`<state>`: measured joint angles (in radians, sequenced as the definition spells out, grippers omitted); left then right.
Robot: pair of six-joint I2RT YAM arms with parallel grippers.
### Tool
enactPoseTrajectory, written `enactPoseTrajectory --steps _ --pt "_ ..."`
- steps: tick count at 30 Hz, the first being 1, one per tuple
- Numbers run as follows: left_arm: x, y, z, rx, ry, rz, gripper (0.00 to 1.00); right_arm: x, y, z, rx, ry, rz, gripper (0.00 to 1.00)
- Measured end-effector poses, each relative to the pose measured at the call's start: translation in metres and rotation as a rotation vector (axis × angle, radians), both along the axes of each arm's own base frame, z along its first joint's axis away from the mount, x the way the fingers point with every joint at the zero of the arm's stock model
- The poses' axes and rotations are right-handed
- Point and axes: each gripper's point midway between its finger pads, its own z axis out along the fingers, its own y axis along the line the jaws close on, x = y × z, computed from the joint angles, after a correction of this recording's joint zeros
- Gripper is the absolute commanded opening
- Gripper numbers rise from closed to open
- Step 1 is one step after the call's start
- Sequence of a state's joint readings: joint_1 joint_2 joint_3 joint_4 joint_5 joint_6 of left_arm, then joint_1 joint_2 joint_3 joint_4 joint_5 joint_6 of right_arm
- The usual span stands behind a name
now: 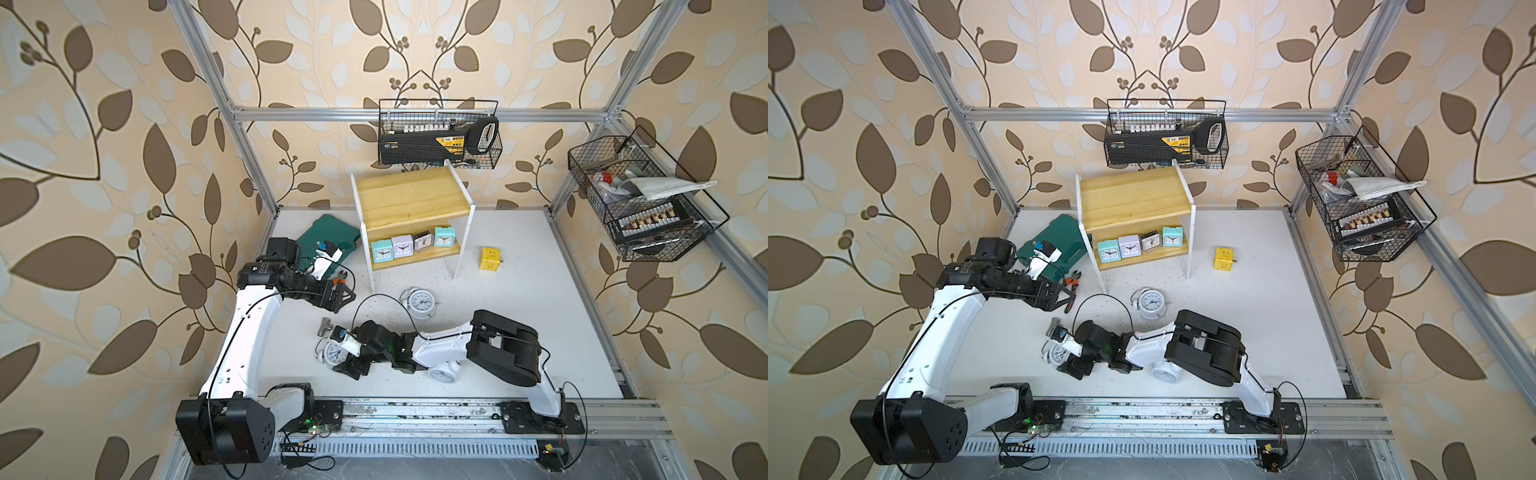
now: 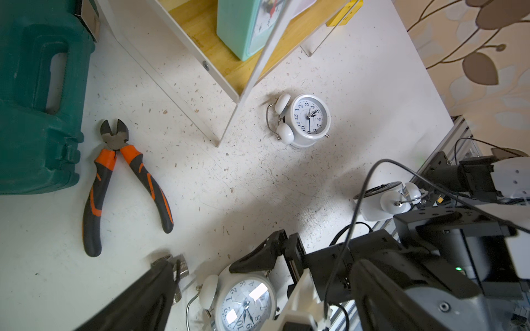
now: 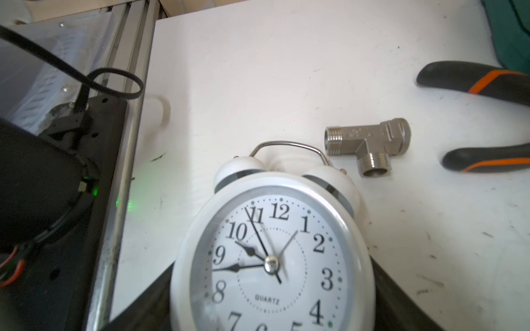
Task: Place the alarm clocks on the shelf by style
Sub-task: Pick up the alarm from the center of the board.
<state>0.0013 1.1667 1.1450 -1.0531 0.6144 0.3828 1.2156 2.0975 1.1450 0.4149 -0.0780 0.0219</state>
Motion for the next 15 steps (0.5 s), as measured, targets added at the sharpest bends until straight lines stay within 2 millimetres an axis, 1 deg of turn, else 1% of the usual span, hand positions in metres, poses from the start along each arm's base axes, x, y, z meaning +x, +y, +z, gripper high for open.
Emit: enactPoseTrajectory --steps 3,5,12,15 --pt "0.001 -0.002 0.006 -0.016 -0.006 0.001 0.99 -0.002 -0.011 0.006 0.007 -0.019 -0.007 0.64" --pt "0.001 -0.004 0.010 -0.030 -0.010 0.003 0.99 -0.002 -0.019 0.015 0.025 -0.042 -0.017 0.62" --pt "0.000 -0.014 0.026 -0.111 0.003 -0.008 0.99 0.011 -0.043 0.065 0.149 -0.168 -0.107 0.61" --pt "0.001 -0.017 0.030 -0.138 0.013 -0.010 0.99 0.018 -0.054 0.081 0.195 -0.222 -0.164 0.60"
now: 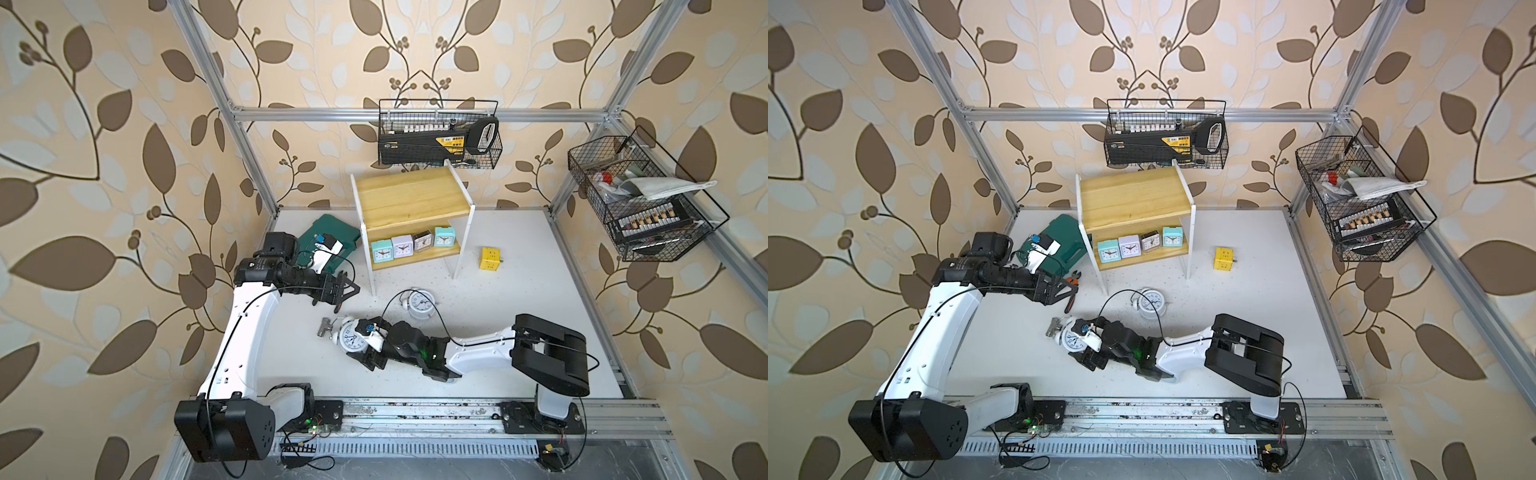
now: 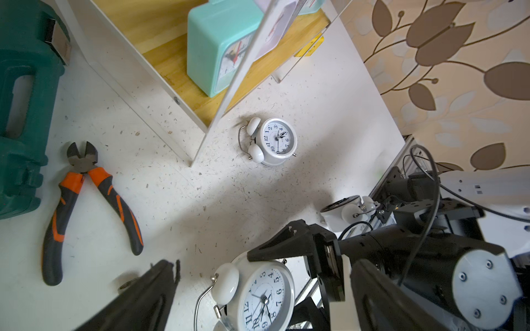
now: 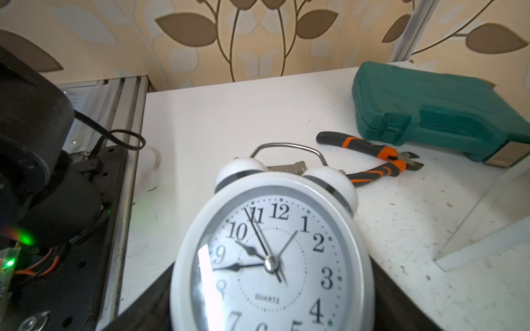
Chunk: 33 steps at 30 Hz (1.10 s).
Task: Place the alarm clocks on the shelf by style
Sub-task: Pick up the alarm from the center of the board.
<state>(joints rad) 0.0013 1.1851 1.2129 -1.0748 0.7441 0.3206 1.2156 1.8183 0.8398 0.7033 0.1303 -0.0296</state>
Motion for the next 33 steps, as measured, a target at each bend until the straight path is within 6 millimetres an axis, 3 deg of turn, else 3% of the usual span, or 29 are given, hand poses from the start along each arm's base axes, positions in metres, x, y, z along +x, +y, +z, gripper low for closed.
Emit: enactPoseTrajectory --steps 9,18,24,33 --pt "0.001 -0.010 0.004 -0.084 0.050 -0.014 0.99 0.017 -0.042 0.039 0.136 -0.135 -0.197 0.55" --pt "0.003 -0.020 0.002 -0.174 0.119 -0.047 0.99 0.021 -0.059 0.090 0.305 -0.245 -0.324 0.55" --pt "-0.001 -0.026 -0.004 -0.234 0.200 -0.079 0.97 0.026 -0.069 0.109 0.369 -0.286 -0.394 0.56" --pt "-0.016 -0.036 0.007 -0.335 0.228 -0.152 0.94 0.028 -0.076 0.122 0.402 -0.325 -0.442 0.56"
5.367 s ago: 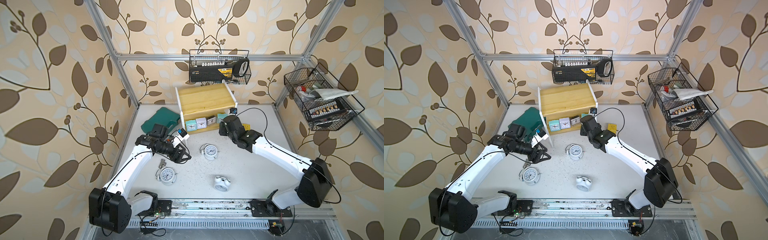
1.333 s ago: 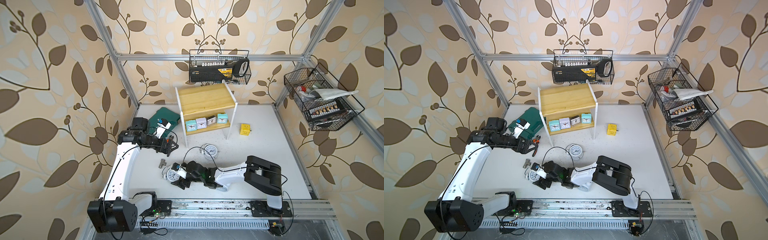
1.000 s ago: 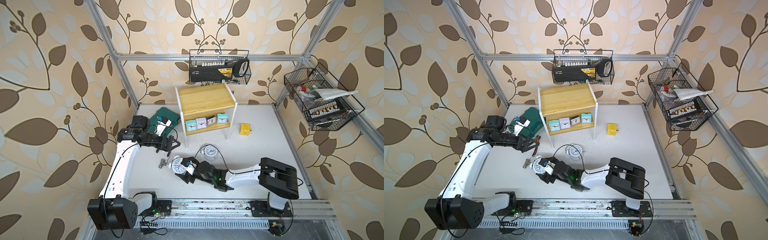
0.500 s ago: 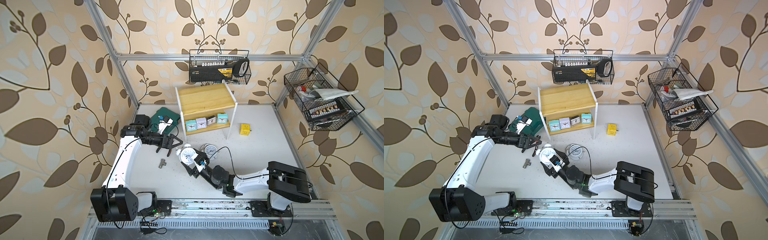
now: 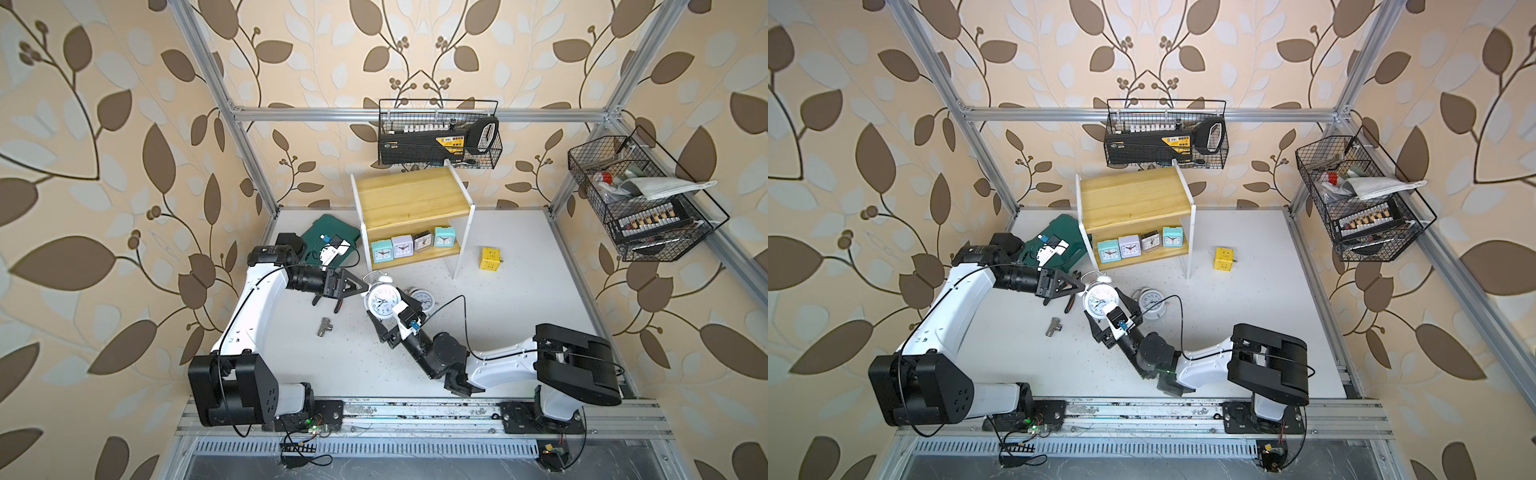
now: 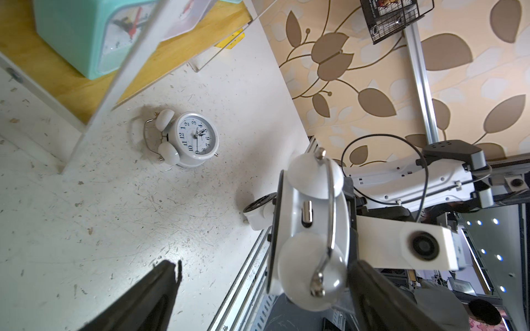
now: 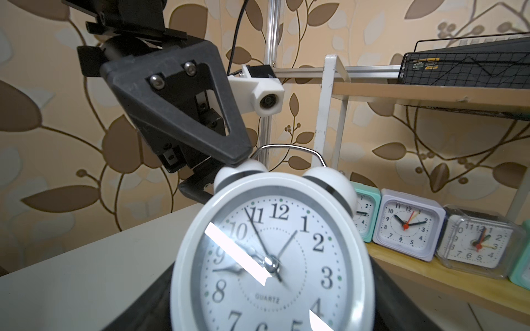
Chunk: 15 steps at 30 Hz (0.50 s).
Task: Place the alarm clocks on the shelf by style
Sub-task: Pick up the alarm from the center of the board.
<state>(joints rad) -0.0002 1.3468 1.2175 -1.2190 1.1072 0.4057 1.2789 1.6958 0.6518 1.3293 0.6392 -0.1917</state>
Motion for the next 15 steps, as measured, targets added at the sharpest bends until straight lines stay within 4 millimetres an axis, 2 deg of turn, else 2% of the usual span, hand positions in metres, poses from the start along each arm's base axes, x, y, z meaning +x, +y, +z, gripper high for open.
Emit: enactPoseTrajectory --steps 8,15 --pt "-0.010 -0.013 0.003 -0.027 -0.014 -0.066 0.93 0.000 -0.001 0.001 -0.001 -0.002 -0.013 0.56" --pt "-0.016 -0.022 -0.006 -0.013 -0.001 -0.098 0.83 0.001 0.004 0.004 0.008 -0.001 -0.022 0.56"
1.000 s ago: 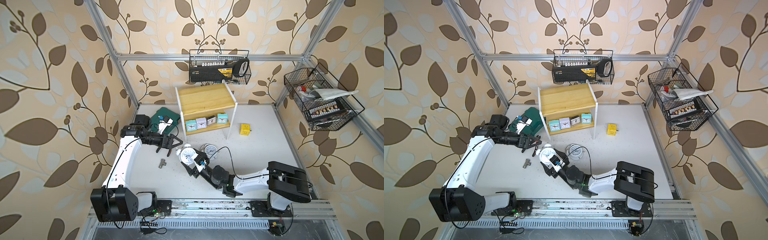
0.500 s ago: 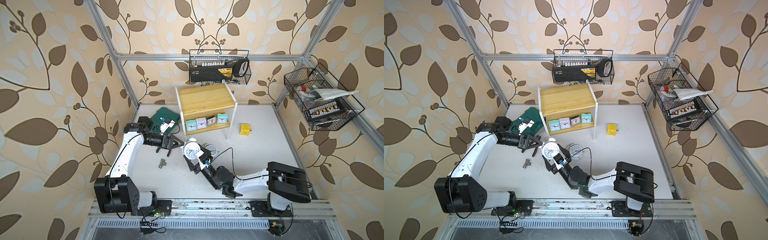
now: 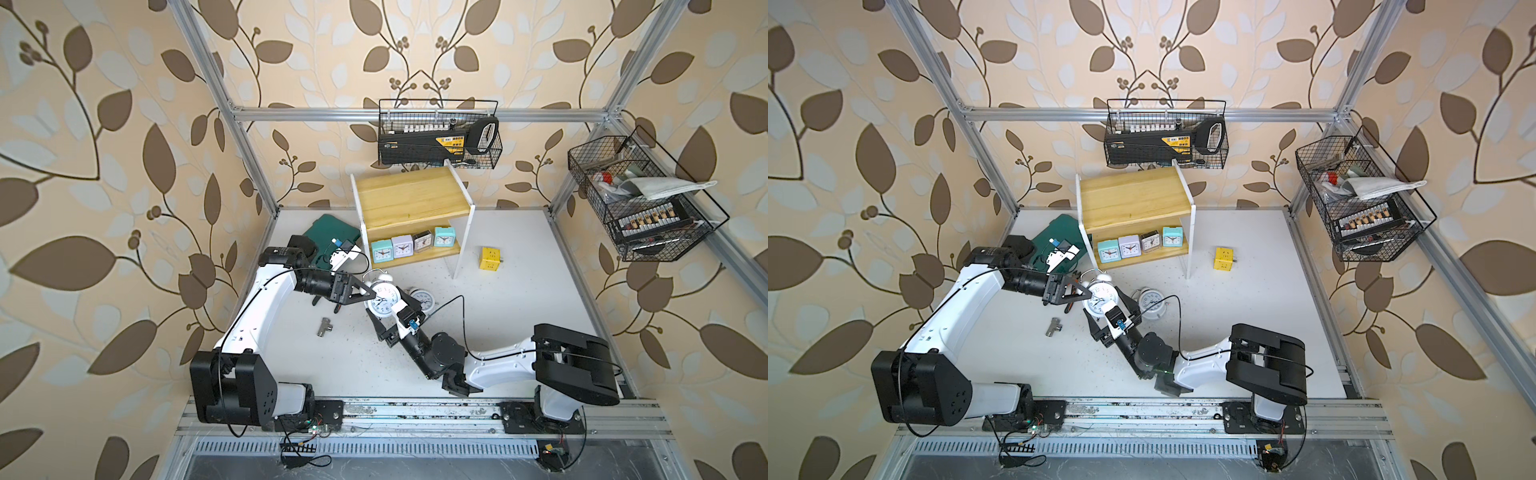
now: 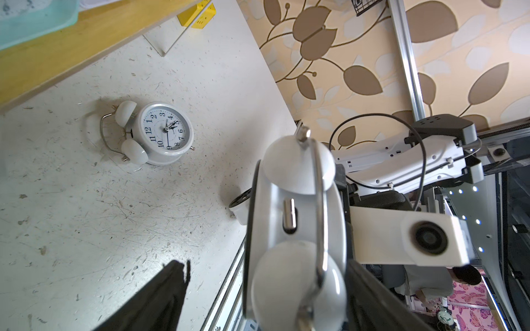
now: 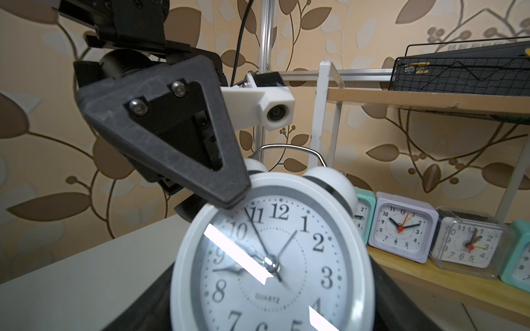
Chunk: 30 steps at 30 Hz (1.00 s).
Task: Place the alarm clocks on the shelf by style
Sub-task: Pick up the alarm from the center of the board.
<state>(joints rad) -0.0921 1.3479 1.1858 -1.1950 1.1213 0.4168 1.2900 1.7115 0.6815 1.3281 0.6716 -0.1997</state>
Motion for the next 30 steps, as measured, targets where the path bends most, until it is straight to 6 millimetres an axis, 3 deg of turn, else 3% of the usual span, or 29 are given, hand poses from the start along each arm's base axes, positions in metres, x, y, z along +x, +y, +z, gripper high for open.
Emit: enactPoseTrajectory --steps 21,24,30 --pt "-0.0073 -0.0009 -0.0014 0.034 -0.075 -0.014 0.41 0.0041 0.0065 -0.0062 -0.016 0.007 -0.048 0.61" --pt "-0.0085 -0.0004 0.0009 0.037 -0.093 -0.012 0.36 0.0032 0.0080 -0.0040 -0.017 0.003 -0.048 0.68" --pt "-0.0070 0.0019 -0.0017 0.066 -0.110 -0.006 0.22 0.0040 0.0105 -0.0075 -0.044 0.017 -0.049 0.95"
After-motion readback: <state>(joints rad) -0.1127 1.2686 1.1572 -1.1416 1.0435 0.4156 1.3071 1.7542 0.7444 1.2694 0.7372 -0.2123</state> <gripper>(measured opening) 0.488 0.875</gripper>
